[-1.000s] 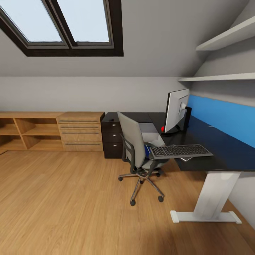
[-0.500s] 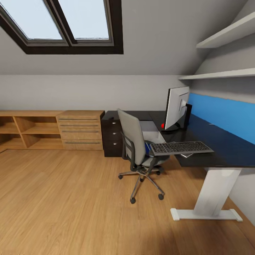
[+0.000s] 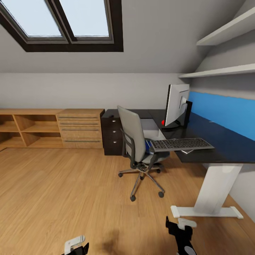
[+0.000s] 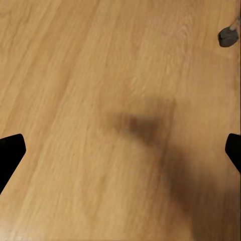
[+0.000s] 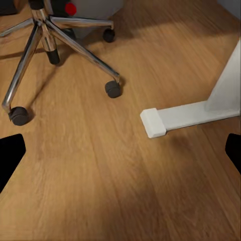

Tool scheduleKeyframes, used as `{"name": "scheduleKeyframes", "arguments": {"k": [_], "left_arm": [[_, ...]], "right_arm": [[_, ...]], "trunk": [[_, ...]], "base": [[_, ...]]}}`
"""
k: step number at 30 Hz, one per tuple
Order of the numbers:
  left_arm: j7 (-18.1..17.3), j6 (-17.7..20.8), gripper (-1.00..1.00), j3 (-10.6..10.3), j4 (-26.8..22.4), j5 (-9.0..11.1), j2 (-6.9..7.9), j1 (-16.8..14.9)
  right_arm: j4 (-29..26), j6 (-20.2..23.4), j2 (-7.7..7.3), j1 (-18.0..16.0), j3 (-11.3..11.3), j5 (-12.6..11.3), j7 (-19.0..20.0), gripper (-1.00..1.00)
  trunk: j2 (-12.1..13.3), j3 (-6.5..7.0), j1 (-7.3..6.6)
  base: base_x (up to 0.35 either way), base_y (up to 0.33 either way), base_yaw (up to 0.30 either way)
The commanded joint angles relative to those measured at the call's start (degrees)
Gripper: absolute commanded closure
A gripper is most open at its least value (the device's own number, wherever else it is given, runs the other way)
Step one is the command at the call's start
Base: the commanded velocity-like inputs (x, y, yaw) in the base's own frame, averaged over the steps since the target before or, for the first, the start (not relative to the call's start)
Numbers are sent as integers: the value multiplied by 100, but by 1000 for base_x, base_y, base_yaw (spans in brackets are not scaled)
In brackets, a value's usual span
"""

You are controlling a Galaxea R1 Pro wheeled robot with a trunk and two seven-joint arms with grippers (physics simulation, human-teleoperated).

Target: In the bedroom, organize the workspace by keeping the computer under the desk, ensuring the monitor is on the desk, placing the keyboard on the desk next to the monitor, placing the mouse on the desk next to the keyboard, moving the folder from the swivel chair onto the desk next to the mouse, stacking the notebook on top of the folder with the pen on top of the notebook, and positioning the swivel chair next to the desk.

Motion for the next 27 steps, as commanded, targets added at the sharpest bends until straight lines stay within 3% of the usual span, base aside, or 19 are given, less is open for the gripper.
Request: {"name": "scheduleKeyframes", "arguments": {"k": [1,2,7,8,12,21,27], "left_arm": [[-19,85,-100,7,-7,56,-26,-71],[-18,206,-100,4,-11,48,-78,-205],[99,409,-100,1,-16,33,-165,-633],[277,501,-100,0,-19,28,-203,-881],[396,596,-100,-6,-74,24,-245,-1132],[430,638,-100,-17,-815,14,-248,-1249],[416,642,-100,-24,-1194,14,-245,-1251]], "right_arm": [[89,-15,4,-133,-11,-60,18,-100],[240,7,6,-364,-11,-60,17,-100],[485,38,19,-887,-11,-60,16,-100],[537,45,27,-1112,-11,-60,16,-100],[557,42,38,-1378,-11,-63,15,-100],[535,37,96,-1968,-11,-69,15,-100],[478,28,102,-2133,-11,-61,12,-100]], "trunk": [[-44,-25,22],[-84,-43,44],[-285,-133,154],[-325,-151,175],[-485,-222,263],[-846,-384,461],[-1087,-492,593]], "base": [[0,0,0],[0,0,0],[0,0,0],[0,0,0],[0,0,0],[0,0,0],[0,0,0]]}}
